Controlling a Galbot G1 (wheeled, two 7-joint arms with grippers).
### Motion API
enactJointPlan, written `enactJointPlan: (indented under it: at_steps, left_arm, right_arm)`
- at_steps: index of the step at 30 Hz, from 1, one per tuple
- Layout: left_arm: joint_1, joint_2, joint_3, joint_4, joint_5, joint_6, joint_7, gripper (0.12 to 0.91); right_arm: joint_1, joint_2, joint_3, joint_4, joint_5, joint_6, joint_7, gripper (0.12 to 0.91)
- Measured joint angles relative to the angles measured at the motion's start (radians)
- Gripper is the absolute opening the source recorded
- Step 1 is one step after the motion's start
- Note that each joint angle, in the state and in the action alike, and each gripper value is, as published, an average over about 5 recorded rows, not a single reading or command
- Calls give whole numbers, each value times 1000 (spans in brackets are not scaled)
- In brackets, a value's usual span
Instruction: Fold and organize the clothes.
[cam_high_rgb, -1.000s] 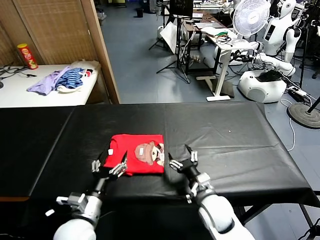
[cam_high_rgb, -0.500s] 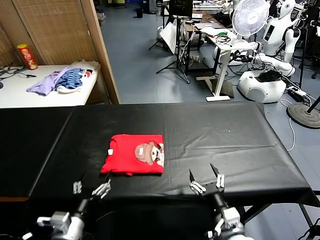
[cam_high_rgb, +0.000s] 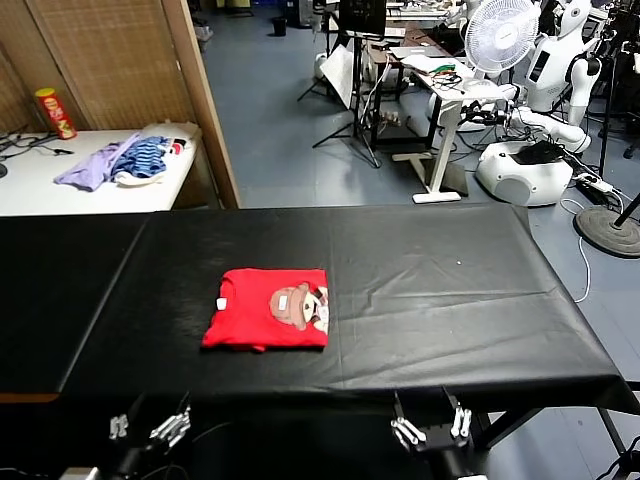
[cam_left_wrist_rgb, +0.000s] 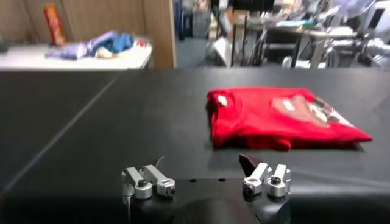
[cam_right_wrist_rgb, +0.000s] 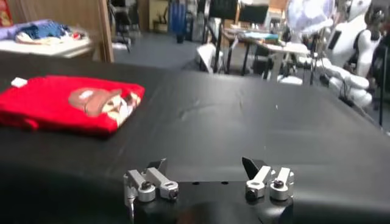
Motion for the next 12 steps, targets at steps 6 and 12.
enactJointPlan:
  at_steps: [6,12]
  left_arm:
    - [8,-5,-6,-6,-1,10,6,798]
    - [11,-6,-9,-18,-2,7,11,798]
  right_arm:
    - [-29,1,-2,12,2,-13,3,798]
    - [-38,1,-3,16,2,-16,4,798]
